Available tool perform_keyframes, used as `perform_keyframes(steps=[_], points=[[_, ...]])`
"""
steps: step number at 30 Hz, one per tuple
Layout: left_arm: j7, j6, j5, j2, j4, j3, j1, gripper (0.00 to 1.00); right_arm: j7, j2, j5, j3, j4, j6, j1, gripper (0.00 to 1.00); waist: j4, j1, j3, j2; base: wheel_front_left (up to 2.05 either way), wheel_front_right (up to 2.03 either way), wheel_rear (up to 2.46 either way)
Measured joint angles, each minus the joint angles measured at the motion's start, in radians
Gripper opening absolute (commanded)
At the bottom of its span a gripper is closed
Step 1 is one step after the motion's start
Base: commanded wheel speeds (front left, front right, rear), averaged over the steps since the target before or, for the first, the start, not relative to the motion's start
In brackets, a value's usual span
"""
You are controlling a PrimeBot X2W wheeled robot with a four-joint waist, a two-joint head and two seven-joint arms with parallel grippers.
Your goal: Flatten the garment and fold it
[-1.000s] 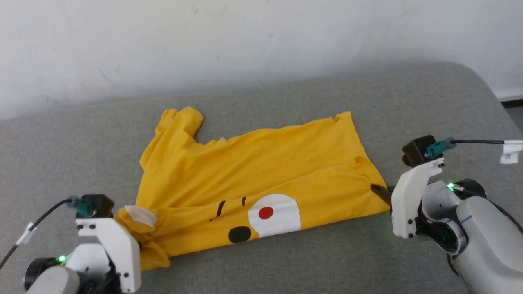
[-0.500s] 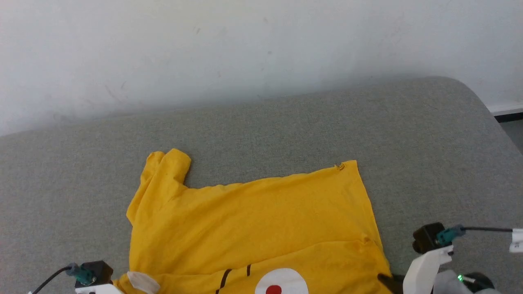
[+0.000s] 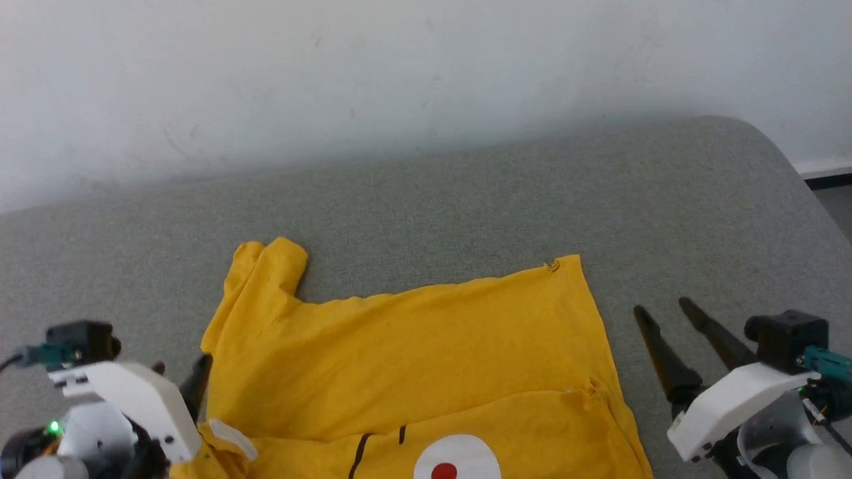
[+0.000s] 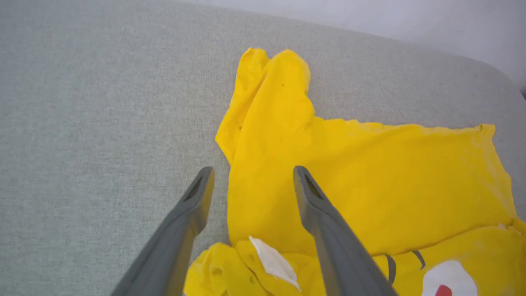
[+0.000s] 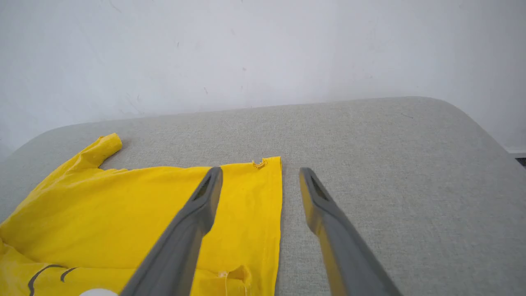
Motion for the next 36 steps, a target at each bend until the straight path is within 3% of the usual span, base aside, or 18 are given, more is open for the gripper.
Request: perform_keyframes(steps=[6, 15, 19, 26, 32, 33, 34, 35, 36], points=[[-0.106, -0.029, 0.027, -0.025, 0.064, 0.018, -0.214, 1.0, -0.086, 0.063, -0.105, -0.052, -0.073, 0.0, -0.06, 1.0, -0.006, 0.0002, 0.057, 0.0, 0.0, 0.0, 0.0], [-0.138, -0.11, 0.062, -0.043, 0.363, -0.022, -0.577, 1.0, -0.105, 0.083, -0.155, -0.057, -0.128, 0.0, -0.134, 1.0, -0.033, 0.0003, 0.173, 0.0, 0.0, 0.0, 0.0], [-0.07, -0.146, 0.071, -0.03, 0.492, -0.061, -0.697, 1.0, -0.112, 0.088, -0.155, -0.048, -0.128, 0.0, -0.165, 1.0, -0.055, 0.0004, 0.227, 0.0, 0.0, 0.0, 0.0], [0.152, -0.159, 0.071, 0.003, 0.678, -0.121, -0.787, 1.0, -0.126, 0.104, -0.132, -0.02, -0.094, 0.0, -0.187, 1.0, -0.11, 0.0004, 0.3, 0.0, 0.0, 0.0, 0.0], [0.393, -0.177, 0.04, 0.063, 0.717, -0.153, -0.82, 1.0, -0.129, 0.108, -0.11, -0.031, -0.055, 0.0, -0.189, 1.0, -0.16, -0.0001, 0.332, 0.0, 0.0, 0.0, 0.0], [0.412, -0.177, 0.04, 0.07, 0.71, -0.155, -0.824, 0.85, -0.129, 0.107, -0.106, -0.039, -0.049, 0.0, -0.189, 1.0, -0.164, -0.0001, 0.337, 0.0, 0.0, 0.0, 0.0], [0.423, -0.177, 0.04, 0.074, 0.702, -0.157, -0.825, 0.39, -0.128, 0.107, -0.102, -0.044, -0.044, 0.0, -0.19, 1.0, -0.166, -0.0001, 0.341, 0.0, 0.0, 0.0, 0.0], [0.43, -0.177, 0.038, 0.075, 0.693, -0.157, -0.825, 0.06, -0.127, 0.105, -0.099, -0.045, -0.038, 0.0, -0.193, 1.0, -0.167, -0.0002, 0.345, 0.0, 0.0, 0.0, 0.0], [0.432, -0.177, 0.031, 0.074, 0.688, -0.157, -0.825, 0.0, -0.124, 0.103, -0.086, -0.044, -0.031, 0.0, -0.201, 1.0, -0.166, -0.0001, 0.348, 0.0, 0.0, 0.0, 0.0]])
